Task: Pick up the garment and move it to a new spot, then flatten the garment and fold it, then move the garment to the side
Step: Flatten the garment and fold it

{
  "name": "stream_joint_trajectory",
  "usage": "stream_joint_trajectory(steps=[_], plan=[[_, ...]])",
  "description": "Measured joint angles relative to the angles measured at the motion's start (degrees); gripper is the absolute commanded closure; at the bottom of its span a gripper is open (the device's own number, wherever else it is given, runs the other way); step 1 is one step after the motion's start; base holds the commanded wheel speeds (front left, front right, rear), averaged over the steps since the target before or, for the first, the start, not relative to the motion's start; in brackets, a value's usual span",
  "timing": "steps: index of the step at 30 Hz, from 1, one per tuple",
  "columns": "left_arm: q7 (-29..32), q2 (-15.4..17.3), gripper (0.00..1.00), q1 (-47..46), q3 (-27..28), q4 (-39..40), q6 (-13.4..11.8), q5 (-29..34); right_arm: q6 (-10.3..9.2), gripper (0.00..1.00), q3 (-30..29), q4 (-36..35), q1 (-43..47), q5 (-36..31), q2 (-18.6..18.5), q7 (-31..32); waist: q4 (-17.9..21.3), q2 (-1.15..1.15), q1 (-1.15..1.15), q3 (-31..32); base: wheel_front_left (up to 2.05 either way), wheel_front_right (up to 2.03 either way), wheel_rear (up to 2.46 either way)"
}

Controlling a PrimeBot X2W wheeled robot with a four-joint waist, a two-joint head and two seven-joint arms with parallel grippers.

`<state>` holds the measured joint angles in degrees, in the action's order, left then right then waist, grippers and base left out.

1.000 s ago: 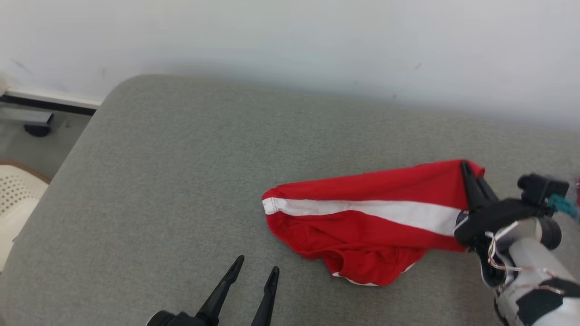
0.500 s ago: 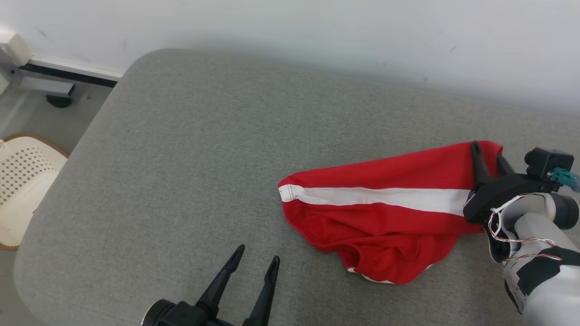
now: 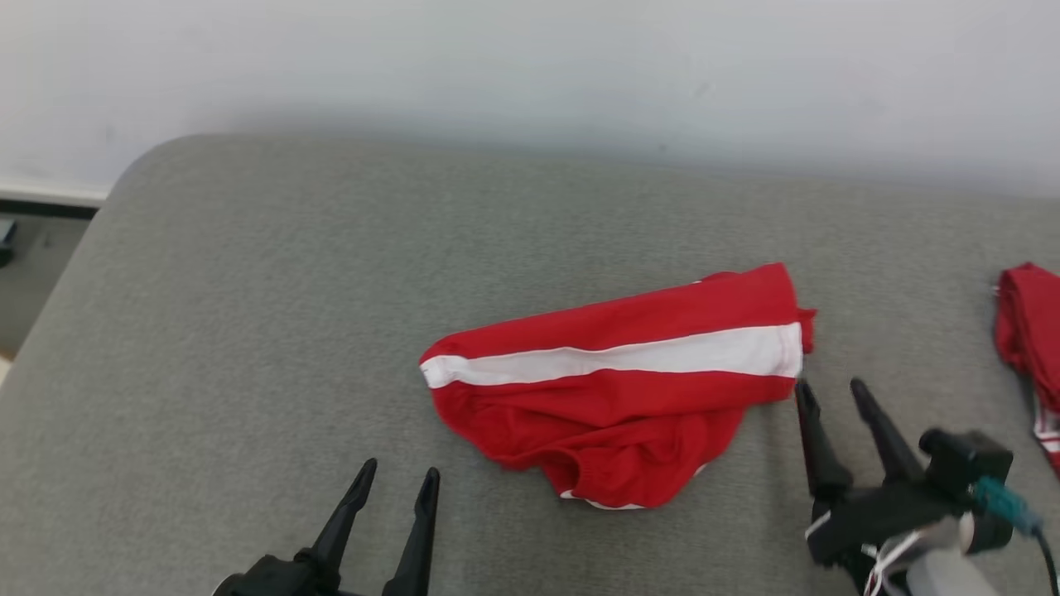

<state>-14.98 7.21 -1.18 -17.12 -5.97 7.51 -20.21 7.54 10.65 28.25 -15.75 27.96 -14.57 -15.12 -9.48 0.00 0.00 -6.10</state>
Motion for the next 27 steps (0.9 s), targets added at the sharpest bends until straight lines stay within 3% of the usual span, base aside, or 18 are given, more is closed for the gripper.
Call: stream_joint_trajectory(steps=[10, 18, 27], plan=[[0.00, 2.83, 0.00, -5.71, 2.21, -8.92, 0.01, -2.21, 0.00, 0.00, -0.60, -7.28, 10.55, -0.26, 3.23, 0.00, 6.27, 0.00, 0.00, 0.88, 0.00, 0.00, 0.00], [5.23, 2.67, 0.00, -14.78, 3.54, -22.27, -2.09, -3.60, 0.00, 0.00, 0.37, -7.93, 11.28, -0.35, 4.03, 0.00, 8.98, 0.00, 0.00, 0.37, 0.00, 0.00, 0.00], [8.70, 1.99, 0.00, -20.20, 3.75, -30.26, -1.46, -6.55, 0.00, 0.00, 0.54, -8.00, 10.67, -0.33, 3.35, 0.00, 9.95, 0.00, 0.00, -0.80, 0.00, 0.00, 0.00]])
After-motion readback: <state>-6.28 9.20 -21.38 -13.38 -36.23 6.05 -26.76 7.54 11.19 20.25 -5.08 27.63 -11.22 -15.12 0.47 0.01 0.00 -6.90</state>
